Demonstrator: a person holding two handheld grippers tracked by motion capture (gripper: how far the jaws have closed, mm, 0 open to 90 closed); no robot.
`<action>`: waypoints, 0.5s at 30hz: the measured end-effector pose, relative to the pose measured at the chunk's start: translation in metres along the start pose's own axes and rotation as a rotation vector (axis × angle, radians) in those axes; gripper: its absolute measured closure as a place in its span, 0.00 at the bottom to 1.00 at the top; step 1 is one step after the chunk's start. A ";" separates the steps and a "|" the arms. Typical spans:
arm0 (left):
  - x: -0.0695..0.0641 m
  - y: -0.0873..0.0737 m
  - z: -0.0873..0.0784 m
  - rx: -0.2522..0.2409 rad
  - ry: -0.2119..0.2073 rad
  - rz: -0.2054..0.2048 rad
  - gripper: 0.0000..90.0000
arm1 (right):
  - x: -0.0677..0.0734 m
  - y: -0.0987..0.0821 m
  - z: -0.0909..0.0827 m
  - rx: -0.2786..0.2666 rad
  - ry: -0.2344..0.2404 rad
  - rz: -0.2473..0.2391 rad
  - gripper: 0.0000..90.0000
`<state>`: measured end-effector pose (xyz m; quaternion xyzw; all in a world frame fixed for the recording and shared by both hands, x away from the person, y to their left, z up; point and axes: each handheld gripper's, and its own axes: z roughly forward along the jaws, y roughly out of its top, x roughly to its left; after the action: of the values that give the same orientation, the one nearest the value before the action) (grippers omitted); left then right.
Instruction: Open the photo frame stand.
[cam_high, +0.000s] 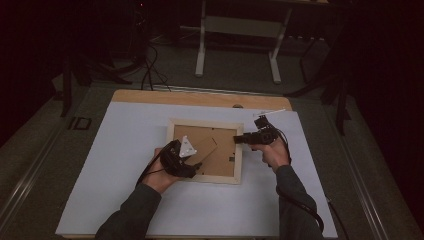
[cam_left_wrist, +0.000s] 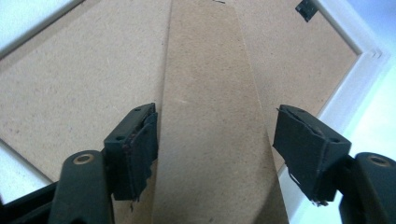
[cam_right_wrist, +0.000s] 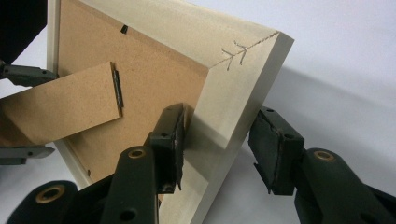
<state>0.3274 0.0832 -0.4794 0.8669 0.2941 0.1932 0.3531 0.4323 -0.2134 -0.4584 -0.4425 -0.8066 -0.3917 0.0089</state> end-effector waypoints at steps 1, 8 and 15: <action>0.003 0.000 -0.001 0.000 -0.014 -0.021 0.33 | 0.000 0.000 0.000 0.000 -0.001 0.000 0.62; 0.024 -0.004 0.000 0.024 -0.181 -0.158 0.35 | 0.002 0.001 -0.001 0.004 -0.006 -0.009 0.62; 0.028 -0.006 0.000 0.056 -0.249 -0.167 0.46 | 0.004 0.002 -0.003 0.003 -0.011 -0.023 0.62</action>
<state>0.3463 0.1047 -0.4796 0.8663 0.3241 0.0459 0.3774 0.4302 -0.2119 -0.4543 -0.4354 -0.8122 -0.3883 0.0008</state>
